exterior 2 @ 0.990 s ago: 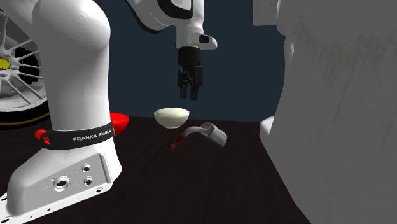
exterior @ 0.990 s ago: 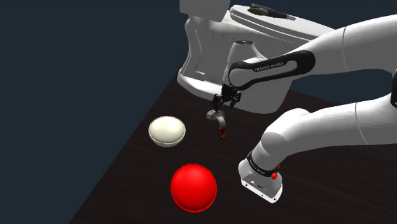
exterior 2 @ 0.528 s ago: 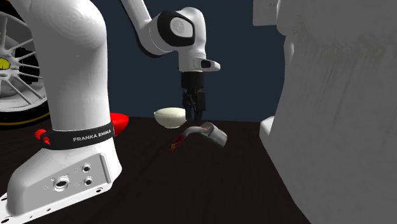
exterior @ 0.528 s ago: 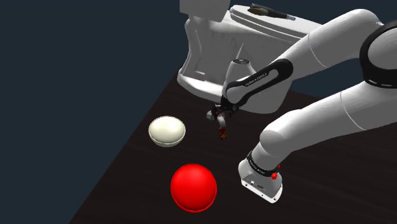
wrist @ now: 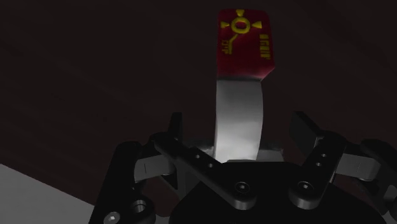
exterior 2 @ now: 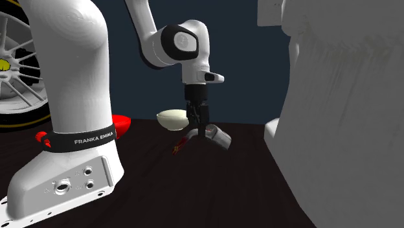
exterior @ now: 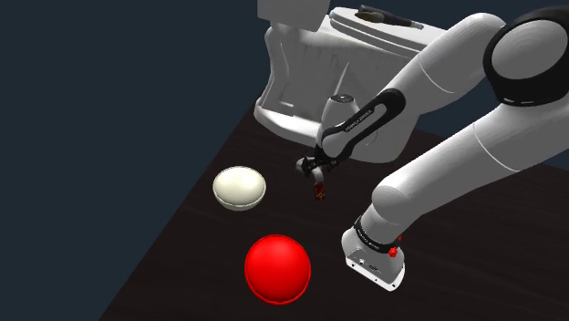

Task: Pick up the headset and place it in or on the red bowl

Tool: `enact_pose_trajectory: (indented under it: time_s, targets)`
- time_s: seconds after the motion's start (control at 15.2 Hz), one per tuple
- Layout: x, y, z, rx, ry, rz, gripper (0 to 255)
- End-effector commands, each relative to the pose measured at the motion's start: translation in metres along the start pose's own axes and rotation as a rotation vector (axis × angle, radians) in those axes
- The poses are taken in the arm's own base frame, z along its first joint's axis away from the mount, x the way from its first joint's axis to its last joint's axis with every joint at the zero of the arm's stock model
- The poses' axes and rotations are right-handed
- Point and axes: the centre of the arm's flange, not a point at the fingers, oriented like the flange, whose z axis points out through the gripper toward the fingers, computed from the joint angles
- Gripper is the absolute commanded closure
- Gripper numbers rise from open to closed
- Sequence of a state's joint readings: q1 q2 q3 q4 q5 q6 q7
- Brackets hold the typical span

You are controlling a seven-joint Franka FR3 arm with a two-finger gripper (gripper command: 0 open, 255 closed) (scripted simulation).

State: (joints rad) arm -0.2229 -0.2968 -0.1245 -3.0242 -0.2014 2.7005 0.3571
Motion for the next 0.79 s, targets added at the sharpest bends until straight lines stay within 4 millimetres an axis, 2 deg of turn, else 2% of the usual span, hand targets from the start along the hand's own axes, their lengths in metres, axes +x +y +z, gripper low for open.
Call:
enact_pose_trajectory:
  time_s: [0.0, 0.26, 0.33, 0.73]
  targets:
    - [-0.0001, 0.0001, 0.0015, 0.0, 0.0, 0.0, 0]
    - [0.0, 0.0001, 0.0015, 0.0, 0.0, 0.0, 0]
    - [-0.0001, 0.0001, 0.0015, 0.0, 0.0, 0.0, 255]
    - [-0.0001, 0.0001, 0.0015, 0.0, 0.0, 0.0, 255]
